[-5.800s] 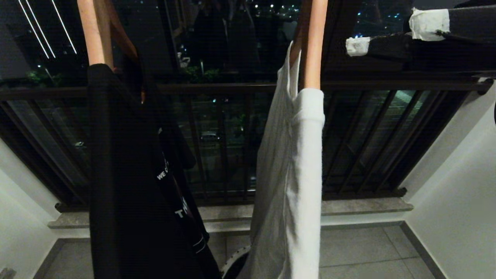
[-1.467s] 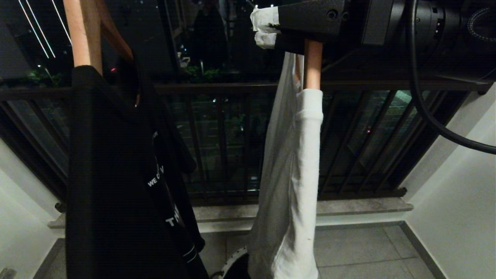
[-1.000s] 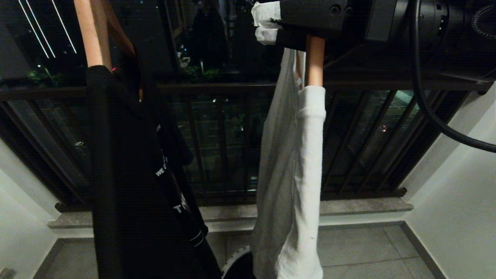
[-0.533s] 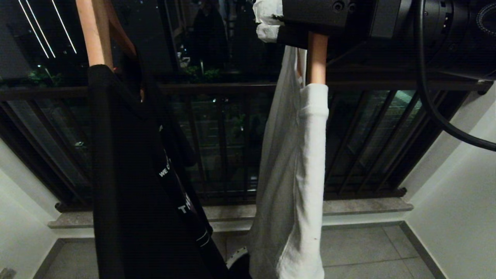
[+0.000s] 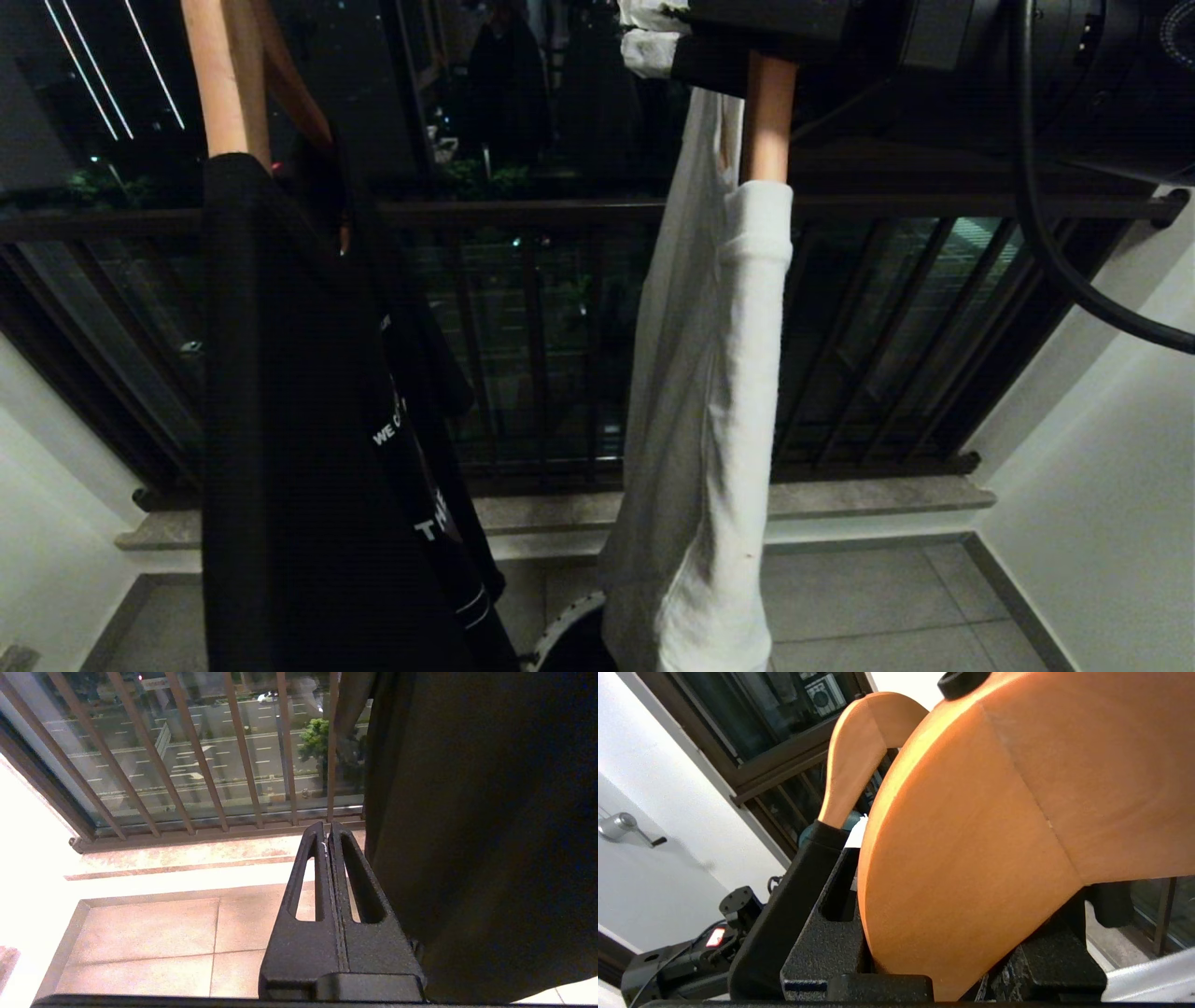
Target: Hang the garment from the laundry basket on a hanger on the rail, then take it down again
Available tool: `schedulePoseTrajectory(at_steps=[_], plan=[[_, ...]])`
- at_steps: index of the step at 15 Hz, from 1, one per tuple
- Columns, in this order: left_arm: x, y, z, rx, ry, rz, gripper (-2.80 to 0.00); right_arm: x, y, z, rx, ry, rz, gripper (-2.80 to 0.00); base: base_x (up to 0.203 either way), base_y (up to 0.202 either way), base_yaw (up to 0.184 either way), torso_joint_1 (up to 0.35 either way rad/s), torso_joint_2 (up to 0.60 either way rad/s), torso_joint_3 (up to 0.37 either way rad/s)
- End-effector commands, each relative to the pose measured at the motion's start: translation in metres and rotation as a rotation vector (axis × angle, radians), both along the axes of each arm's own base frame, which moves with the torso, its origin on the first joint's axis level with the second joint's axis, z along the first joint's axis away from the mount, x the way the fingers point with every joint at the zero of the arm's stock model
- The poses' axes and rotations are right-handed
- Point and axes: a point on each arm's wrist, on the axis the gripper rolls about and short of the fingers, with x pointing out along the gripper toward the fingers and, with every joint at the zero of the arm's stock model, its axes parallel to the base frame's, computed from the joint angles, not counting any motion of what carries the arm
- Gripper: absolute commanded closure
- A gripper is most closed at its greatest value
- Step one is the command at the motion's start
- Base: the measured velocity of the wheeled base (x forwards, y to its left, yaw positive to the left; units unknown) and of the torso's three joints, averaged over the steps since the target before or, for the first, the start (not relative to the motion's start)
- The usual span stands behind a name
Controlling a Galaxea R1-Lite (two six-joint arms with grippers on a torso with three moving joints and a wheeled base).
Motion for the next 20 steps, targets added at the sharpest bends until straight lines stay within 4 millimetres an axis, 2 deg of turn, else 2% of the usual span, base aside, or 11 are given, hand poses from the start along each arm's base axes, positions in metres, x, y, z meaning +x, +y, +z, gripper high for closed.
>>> schedulePoseTrajectory(at_steps=[1, 8, 11, 17, 20], plan=[[0.000, 0.000, -0.001, 0.000, 0.002, 0.000, 0.00, -0.002, -0.001, 0.002, 0.004, -0.004, 0.005, 0.00, 0.000, 0.000, 0.000, 0.000, 0.00, 0.000], [0.000, 0.000, -0.001, 0.000, 0.002, 0.000, 0.00, -0.018, -0.011, 0.012, 0.022, -0.028, 0.009, 0.00, 0.000, 0.000, 0.000, 0.000, 0.00, 0.000], [0.000, 0.000, -0.001, 0.000, 0.002, 0.000, 0.00, -0.028, -0.014, 0.008, 0.015, -0.019, 0.020, 0.00, 0.000, 0.000, 0.000, 0.000, 0.00, 0.000], [0.000, 0.000, -0.001, 0.000, 0.002, 0.000, 0.00, -0.071, -0.042, 0.011, 0.034, -0.046, 0.030, 0.00, 0.000, 0.000, 0.000, 0.000, 0.00, 0.000], [0.000, 0.000, -0.001, 0.000, 0.002, 0.000, 0.00, -0.082, -0.050, 0.002, 0.025, -0.009, 0.030, 0.00, 0.000, 0.000, 0.000, 0.000, 0.00, 0.000]])
